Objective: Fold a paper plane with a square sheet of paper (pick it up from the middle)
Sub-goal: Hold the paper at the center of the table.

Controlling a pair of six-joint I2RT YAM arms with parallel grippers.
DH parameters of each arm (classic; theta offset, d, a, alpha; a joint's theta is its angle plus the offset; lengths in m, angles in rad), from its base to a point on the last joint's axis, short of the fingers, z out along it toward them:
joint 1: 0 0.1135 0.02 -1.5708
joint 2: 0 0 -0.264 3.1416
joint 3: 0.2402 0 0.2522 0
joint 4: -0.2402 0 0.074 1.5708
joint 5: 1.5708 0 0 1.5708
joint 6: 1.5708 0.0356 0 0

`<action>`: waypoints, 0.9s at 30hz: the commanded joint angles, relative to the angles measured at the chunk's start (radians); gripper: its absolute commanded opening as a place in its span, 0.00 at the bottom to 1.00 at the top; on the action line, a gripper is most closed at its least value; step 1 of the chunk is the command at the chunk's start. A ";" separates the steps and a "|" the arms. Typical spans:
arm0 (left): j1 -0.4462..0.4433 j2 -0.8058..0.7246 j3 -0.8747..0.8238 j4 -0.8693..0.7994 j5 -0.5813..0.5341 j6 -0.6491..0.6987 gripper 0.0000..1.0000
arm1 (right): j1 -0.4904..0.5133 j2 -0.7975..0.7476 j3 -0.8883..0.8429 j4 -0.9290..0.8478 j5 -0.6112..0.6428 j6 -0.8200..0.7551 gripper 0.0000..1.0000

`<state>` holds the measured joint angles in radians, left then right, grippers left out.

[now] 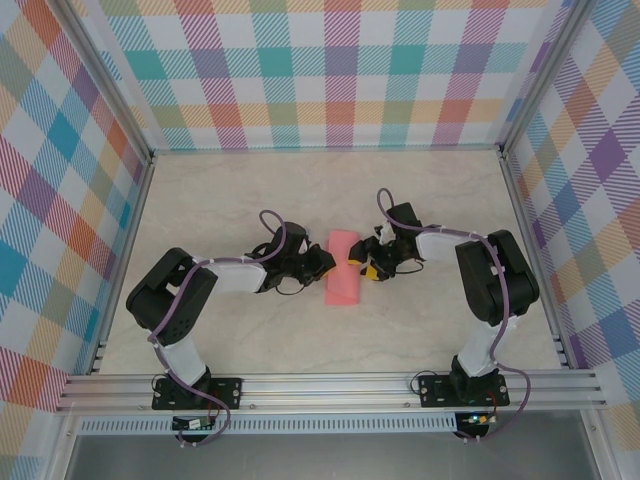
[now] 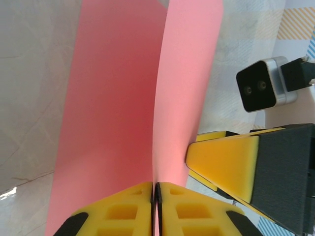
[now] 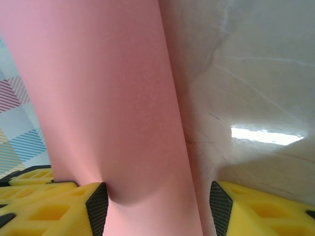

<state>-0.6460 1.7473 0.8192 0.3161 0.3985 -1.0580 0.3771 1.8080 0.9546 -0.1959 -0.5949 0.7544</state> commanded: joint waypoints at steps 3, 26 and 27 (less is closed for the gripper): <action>-0.012 -0.003 0.015 -0.006 -0.004 0.011 0.12 | 0.021 0.005 0.036 -0.038 -0.018 -0.044 0.60; -0.013 -0.245 0.021 -0.428 -0.318 0.113 0.51 | 0.100 0.078 0.196 -0.331 0.228 -0.141 0.56; -0.012 -0.248 0.022 -0.436 -0.324 0.113 0.51 | 0.108 0.089 0.215 -0.360 0.252 -0.148 0.56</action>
<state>-0.6460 1.5223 0.8227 -0.0219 0.1471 -0.9703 0.4568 1.8675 1.1168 -0.4549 -0.4065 0.6456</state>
